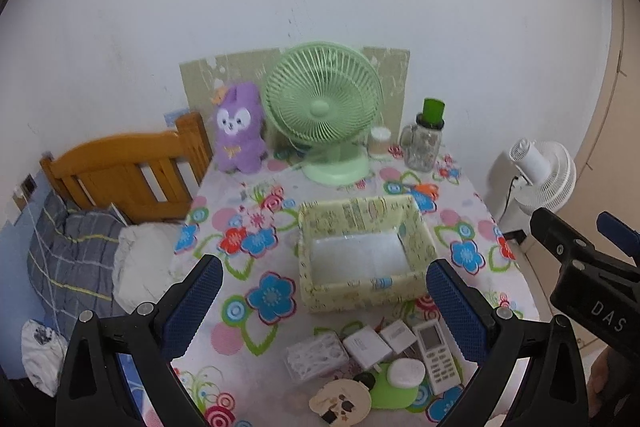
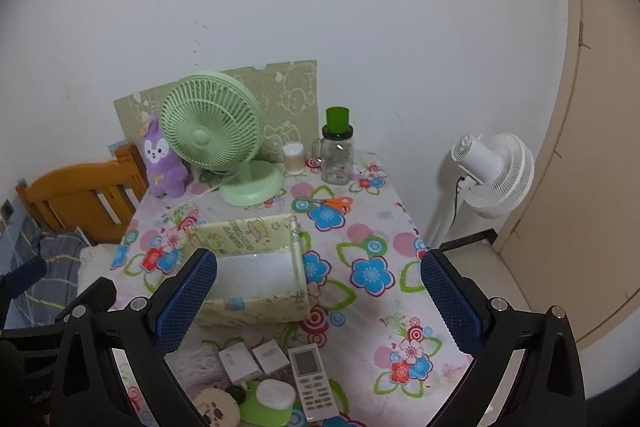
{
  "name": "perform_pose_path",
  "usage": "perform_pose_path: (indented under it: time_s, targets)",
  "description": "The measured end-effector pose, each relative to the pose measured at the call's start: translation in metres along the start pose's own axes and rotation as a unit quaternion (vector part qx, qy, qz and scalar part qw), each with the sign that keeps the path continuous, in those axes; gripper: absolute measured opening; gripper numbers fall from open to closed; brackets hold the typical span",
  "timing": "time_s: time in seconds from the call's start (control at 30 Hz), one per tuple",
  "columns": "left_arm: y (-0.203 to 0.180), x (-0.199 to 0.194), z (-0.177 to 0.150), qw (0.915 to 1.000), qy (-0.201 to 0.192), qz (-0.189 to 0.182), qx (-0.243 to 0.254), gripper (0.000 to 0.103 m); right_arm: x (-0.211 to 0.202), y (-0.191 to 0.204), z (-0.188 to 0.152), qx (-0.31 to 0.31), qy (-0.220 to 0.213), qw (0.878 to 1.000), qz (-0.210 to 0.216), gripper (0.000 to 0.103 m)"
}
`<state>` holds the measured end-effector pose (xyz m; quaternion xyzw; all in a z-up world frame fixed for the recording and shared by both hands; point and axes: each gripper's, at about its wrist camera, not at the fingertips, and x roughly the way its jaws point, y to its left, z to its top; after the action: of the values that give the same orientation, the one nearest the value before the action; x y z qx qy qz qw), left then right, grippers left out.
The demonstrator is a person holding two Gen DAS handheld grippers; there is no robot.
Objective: Organize rigid objects
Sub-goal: 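Lower the right gripper onto the white remote while the left gripper approaches the round coaster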
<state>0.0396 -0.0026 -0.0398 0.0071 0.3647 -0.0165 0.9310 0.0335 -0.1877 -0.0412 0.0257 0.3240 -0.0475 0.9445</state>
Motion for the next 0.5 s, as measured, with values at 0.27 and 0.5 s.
perform_pose_path:
  time_s: [0.27,0.5]
  targets:
    - [0.004,0.024,-0.028,0.9997,0.011,-0.006,-0.020,0.103,0.028,-0.004,-0.030,-0.005,0.005,1.000,0.002,0.103]
    - [0.005,0.051,-0.053,0.9988,0.047,-0.003,-0.014,0.103,0.046,-0.002,-0.053,-0.016,0.001,1.000,0.007,0.103]
